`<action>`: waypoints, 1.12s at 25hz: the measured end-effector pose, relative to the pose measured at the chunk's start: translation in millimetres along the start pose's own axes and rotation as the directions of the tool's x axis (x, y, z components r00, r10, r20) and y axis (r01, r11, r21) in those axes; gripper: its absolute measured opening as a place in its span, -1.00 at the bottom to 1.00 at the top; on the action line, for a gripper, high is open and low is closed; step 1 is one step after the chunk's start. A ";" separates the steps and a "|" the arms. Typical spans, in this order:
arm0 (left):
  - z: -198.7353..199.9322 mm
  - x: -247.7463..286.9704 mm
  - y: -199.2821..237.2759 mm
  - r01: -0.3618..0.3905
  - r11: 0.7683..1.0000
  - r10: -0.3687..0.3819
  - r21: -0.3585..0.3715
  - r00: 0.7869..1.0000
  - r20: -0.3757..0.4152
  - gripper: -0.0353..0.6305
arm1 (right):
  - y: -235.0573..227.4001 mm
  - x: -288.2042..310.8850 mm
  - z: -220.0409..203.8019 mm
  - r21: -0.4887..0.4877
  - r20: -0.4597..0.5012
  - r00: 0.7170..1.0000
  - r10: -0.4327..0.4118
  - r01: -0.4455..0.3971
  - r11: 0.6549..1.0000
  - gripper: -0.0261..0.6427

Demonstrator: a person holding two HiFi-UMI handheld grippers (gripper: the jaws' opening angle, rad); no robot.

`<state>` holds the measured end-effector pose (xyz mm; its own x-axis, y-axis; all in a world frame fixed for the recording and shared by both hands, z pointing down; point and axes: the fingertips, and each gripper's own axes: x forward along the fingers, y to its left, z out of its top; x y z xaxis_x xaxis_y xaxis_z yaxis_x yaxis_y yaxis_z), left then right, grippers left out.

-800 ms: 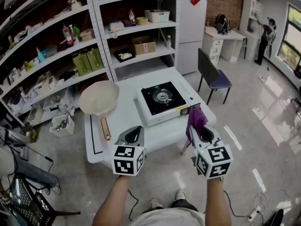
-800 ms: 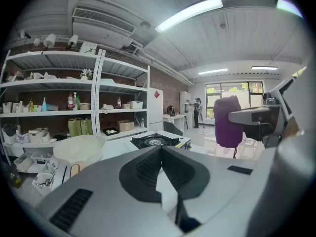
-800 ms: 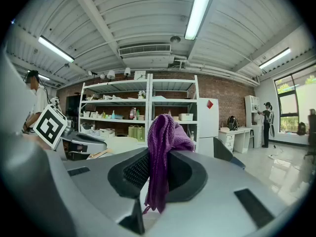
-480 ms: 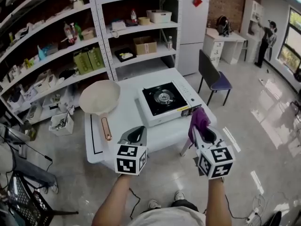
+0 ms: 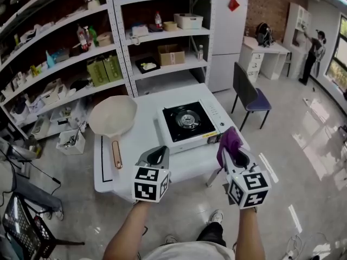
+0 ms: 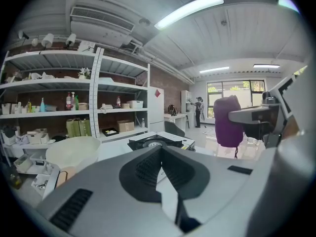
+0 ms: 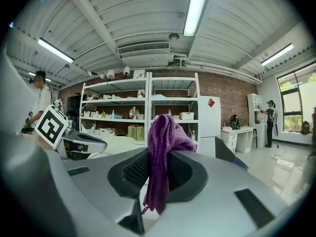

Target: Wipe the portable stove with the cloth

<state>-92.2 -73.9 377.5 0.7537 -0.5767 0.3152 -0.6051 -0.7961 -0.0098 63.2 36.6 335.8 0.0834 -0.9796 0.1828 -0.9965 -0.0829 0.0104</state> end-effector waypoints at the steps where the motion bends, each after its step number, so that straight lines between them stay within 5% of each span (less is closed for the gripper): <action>1: 2.0 6.0 -0.1 -0.015 1.000 0.015 -0.004 1.000 0.002 -0.89 | -6.6 5.4 -0.3 -0.006 0.000 1.000 0.014 -0.014 1.000 -0.72; 12: 6.8 78.4 3.7 -0.216 0.974 0.214 -0.072 0.976 -0.034 -0.89 | -94.1 88.7 -2.1 -0.018 -0.020 0.980 0.198 -0.199 0.980 -0.72; 28: 17.9 115.5 -2.2 -0.447 0.890 0.441 -0.091 0.894 -0.077 -0.88 | -158.5 170.7 -5.1 -0.038 -0.037 0.905 0.424 -0.425 0.904 -0.72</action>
<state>0.8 -142.0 397.0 0.3873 -0.8526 0.3508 -0.8986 -0.4342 -0.0632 235.3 -116.6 370.4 -0.3468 -0.9150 0.2061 -0.9369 0.3482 -0.0304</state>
